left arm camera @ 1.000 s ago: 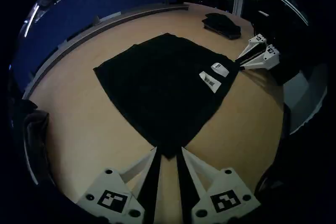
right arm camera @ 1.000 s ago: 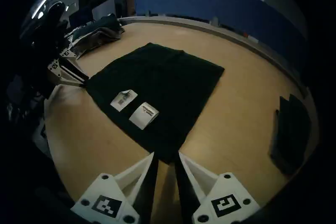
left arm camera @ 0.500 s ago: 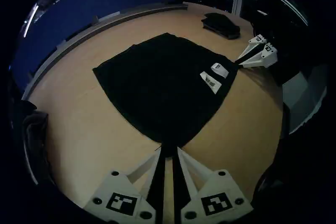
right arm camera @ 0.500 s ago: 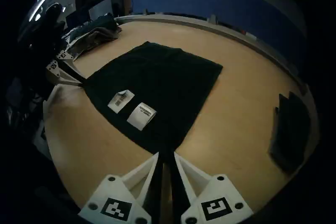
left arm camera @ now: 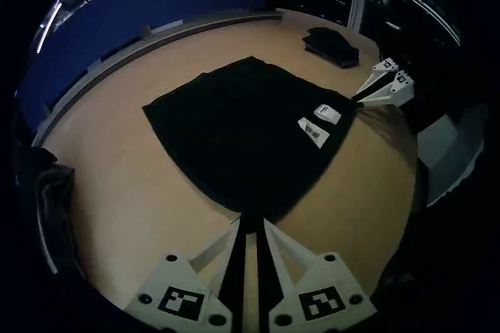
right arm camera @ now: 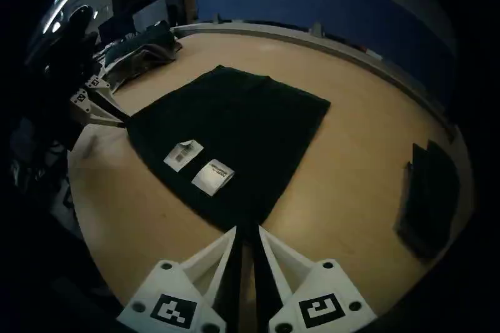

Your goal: Fold towel

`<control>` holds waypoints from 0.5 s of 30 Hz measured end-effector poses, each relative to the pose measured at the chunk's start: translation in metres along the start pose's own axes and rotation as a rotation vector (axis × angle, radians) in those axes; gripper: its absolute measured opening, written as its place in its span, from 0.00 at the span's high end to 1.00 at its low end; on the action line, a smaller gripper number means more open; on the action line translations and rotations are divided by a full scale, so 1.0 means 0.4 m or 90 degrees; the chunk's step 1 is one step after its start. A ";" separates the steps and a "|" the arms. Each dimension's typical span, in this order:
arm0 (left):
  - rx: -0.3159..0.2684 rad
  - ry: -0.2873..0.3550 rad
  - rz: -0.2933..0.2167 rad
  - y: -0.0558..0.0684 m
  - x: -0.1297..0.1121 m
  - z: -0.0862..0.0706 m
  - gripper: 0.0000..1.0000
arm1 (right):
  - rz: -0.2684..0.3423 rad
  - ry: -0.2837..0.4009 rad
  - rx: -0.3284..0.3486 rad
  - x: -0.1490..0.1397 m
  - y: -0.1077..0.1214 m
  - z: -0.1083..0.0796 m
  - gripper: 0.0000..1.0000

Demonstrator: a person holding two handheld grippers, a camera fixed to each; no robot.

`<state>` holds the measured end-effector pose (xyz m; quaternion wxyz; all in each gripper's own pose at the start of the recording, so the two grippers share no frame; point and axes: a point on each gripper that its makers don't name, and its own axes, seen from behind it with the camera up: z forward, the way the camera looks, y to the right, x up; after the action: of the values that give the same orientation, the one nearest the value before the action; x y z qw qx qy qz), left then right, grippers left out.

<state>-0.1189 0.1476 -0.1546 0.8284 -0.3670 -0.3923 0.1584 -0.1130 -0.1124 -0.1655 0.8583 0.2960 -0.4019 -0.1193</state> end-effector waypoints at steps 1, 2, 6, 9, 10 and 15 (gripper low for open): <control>0.000 0.001 -0.002 0.001 0.003 -0.004 0.90 | 0.001 0.001 -0.001 0.004 0.001 -0.005 0.90; -0.001 0.002 -0.005 0.002 0.007 -0.009 0.90 | 0.002 0.002 -0.002 0.008 0.001 -0.011 0.90; -0.003 0.008 -0.013 0.009 0.022 -0.029 0.90 | 0.006 0.009 -0.004 0.025 0.003 -0.036 0.90; -0.004 0.012 -0.020 0.016 0.035 -0.048 0.90 | 0.005 0.015 -0.006 0.041 0.006 -0.062 0.90; -0.004 0.013 -0.024 0.018 0.040 -0.056 0.90 | 0.005 0.017 -0.006 0.046 0.006 -0.071 0.90; -0.004 0.018 -0.048 0.027 0.066 -0.099 0.90 | 0.005 0.028 -0.006 0.076 0.003 -0.121 0.90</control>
<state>-0.0713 0.1504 -0.1652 0.8382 -0.3566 -0.3947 0.1207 -0.0563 -0.1048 -0.1701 0.8689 0.2927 -0.3833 -0.1114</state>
